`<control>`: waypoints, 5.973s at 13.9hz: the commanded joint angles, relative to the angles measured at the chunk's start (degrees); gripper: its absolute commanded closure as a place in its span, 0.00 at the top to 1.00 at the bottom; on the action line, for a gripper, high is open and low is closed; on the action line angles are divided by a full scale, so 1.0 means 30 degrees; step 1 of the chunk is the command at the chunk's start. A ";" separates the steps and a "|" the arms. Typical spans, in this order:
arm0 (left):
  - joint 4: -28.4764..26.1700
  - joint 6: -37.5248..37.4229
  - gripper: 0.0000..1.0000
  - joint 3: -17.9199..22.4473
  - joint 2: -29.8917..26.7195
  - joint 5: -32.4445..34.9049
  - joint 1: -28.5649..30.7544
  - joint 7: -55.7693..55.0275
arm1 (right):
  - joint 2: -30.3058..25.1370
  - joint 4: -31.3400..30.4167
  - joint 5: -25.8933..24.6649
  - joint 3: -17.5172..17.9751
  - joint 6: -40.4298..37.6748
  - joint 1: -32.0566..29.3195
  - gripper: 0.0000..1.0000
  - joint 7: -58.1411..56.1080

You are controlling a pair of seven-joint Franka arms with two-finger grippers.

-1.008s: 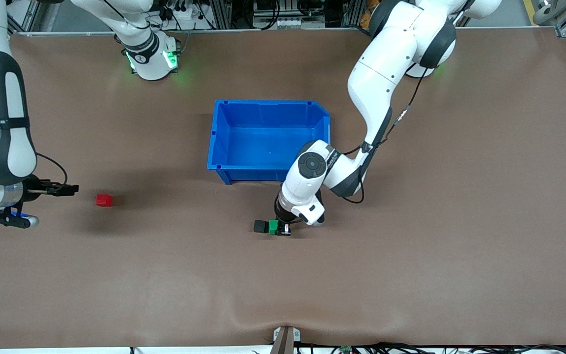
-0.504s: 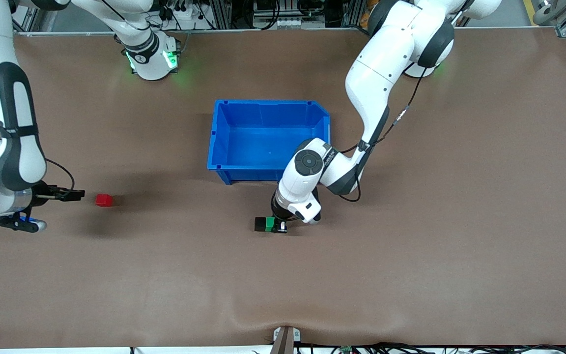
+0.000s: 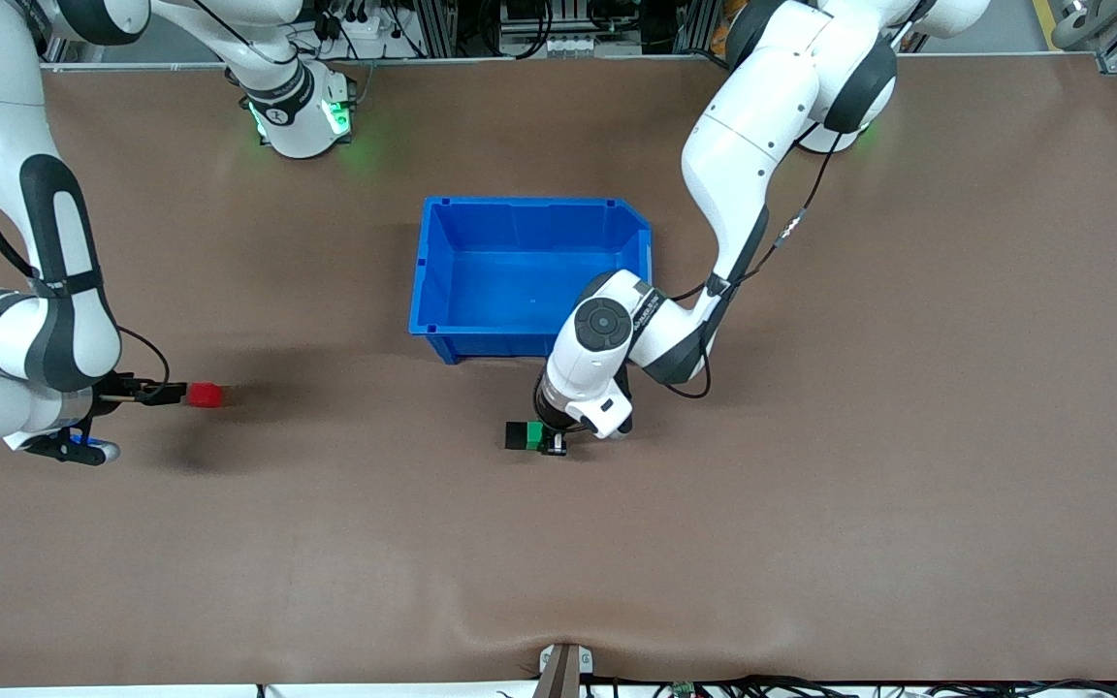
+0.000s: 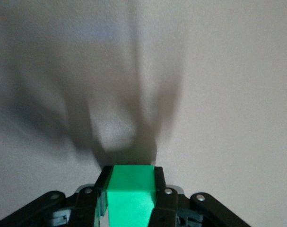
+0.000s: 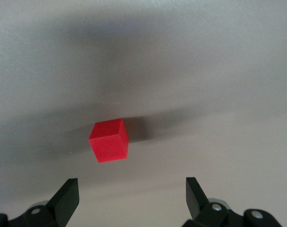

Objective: Attach green and red cubes to black cube
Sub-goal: 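Set the green cube on the black cube while the right gripper reaches the red cube, then grasp the red cube with the right gripper while the left gripper withdraws, then lift the red cube with the right gripper toward the black cube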

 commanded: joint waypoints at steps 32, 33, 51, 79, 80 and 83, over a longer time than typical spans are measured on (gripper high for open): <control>-0.0187 -1.5662 1.00 0.0218 -1.1002 -0.0081 0.6587 1.4779 | 0.0799 -0.2310 0.0424 -0.0075 0.4367 0.1064 1.00 -0.0055; -0.0187 -1.6600 1.00 0.0218 -1.1500 -0.0110 0.7055 1.5513 | 0.0741 -0.2310 0.0424 -0.0075 0.4367 0.1122 1.00 -0.0055; -0.6515 -2.0477 1.00 0.0159 -1.9591 0.3376 1.2389 3.6229 | 0.0682 -0.1988 0.0600 -0.0046 0.2875 0.1064 0.01 0.0179; -1.0323 -1.6724 1.00 -0.0455 -2.2315 0.3201 1.2861 3.9954 | 0.0273 -0.0874 0.6752 -0.0016 -0.2166 0.1706 0.00 0.8345; -1.0323 -1.6755 1.00 -0.0456 -2.2316 0.3143 1.2919 3.9954 | 0.0243 -0.0874 0.6782 -0.0045 -0.2166 0.1969 0.00 0.9078; -1.0323 -1.6843 1.00 -0.0486 -2.2374 0.3113 1.2919 4.0100 | -0.0021 -0.0874 0.6782 -0.0046 -0.2137 0.2673 0.00 1.1073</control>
